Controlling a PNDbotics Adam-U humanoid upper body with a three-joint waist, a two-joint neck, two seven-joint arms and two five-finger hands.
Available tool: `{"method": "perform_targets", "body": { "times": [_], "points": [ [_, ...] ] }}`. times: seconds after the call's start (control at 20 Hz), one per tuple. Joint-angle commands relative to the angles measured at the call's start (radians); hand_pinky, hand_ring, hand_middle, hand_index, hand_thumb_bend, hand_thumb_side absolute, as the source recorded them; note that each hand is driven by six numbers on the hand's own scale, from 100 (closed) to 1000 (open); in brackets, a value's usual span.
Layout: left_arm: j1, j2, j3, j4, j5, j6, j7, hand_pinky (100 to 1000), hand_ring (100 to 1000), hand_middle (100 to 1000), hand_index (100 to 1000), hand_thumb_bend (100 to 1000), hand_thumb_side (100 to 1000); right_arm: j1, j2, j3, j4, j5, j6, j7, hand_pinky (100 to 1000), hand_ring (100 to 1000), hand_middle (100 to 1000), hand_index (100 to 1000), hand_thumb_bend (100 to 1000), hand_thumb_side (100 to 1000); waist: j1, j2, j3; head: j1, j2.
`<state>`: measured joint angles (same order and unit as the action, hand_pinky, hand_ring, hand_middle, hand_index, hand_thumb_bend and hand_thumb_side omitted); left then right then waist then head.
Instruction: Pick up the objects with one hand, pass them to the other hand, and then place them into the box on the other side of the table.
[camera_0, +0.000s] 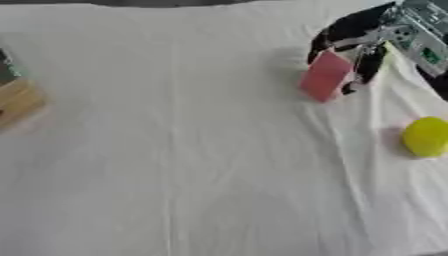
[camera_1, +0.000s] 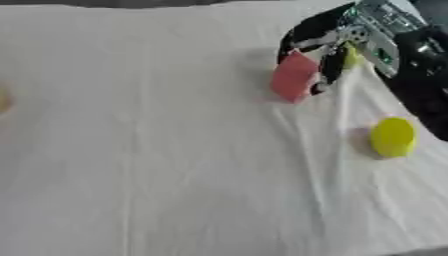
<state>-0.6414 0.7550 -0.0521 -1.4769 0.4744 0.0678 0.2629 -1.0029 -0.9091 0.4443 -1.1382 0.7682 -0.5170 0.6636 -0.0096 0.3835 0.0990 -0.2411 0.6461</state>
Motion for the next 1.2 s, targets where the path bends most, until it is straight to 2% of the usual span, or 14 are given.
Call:
{"method": "perform_targets", "body": {
  "times": [0.05, 0.2, 0.25, 0.6, 0.8, 1.05, 1.2],
  "points": [
    [-0.007, 0.023, 0.017, -0.014, 0.001, -0.001, 0.004, 768, 789, 776, 847, 591, 676, -0.018, -0.017, -0.020, 0.013, -0.033, -0.105, 0.077, 899, 839, 681, 738, 474, 228, 0.002, -0.021, -0.001, -0.005, -0.019],
    [-0.006, 0.023, 0.017, -0.015, 0.001, -0.002, 0.005, 768, 788, 775, 846, 592, 674, -0.018, -0.016, -0.022, 0.025, -0.045, -0.096, 0.043, 887, 818, 647, 707, 414, 285, 0.003, -0.021, 0.000, -0.007, -0.019],
    [-0.006, 0.023, 0.017, -0.016, 0.001, -0.002, 0.005, 768, 788, 775, 846, 592, 674, -0.017, -0.016, -0.022, 0.029, -0.045, -0.094, 0.033, 887, 818, 647, 707, 414, 285, 0.003, -0.021, 0.001, -0.009, -0.020],
    [-0.002, 0.022, 0.020, -0.018, 0.001, -0.002, 0.010, 769, 787, 775, 846, 591, 674, -0.011, -0.006, -0.025, 0.060, -0.072, -0.088, -0.044, 860, 761, 559, 626, 252, 269, 0.003, -0.018, 0.003, -0.019, -0.017],
    [-0.001, 0.024, 0.021, -0.018, 0.004, -0.002, 0.012, 769, 785, 772, 846, 593, 673, -0.011, -0.007, -0.023, 0.055, -0.089, -0.087, -0.047, 857, 755, 542, 581, 238, 255, 0.002, -0.019, 0.001, -0.015, -0.008],
    [0.004, 0.026, 0.022, -0.016, 0.005, -0.002, 0.013, 769, 785, 772, 846, 594, 672, -0.003, -0.028, -0.043, 0.001, -0.130, -0.068, -0.027, 854, 748, 524, 546, 252, 230, 0.001, -0.027, -0.011, 0.000, -0.004],
    [0.005, 0.028, 0.021, -0.017, 0.006, -0.003, 0.013, 769, 784, 771, 845, 594, 671, 0.032, -0.055, -0.091, -0.093, -0.190, -0.010, -0.036, 841, 714, 491, 532, 217, 182, 0.004, -0.036, -0.018, 0.013, -0.006]
  ]
}}
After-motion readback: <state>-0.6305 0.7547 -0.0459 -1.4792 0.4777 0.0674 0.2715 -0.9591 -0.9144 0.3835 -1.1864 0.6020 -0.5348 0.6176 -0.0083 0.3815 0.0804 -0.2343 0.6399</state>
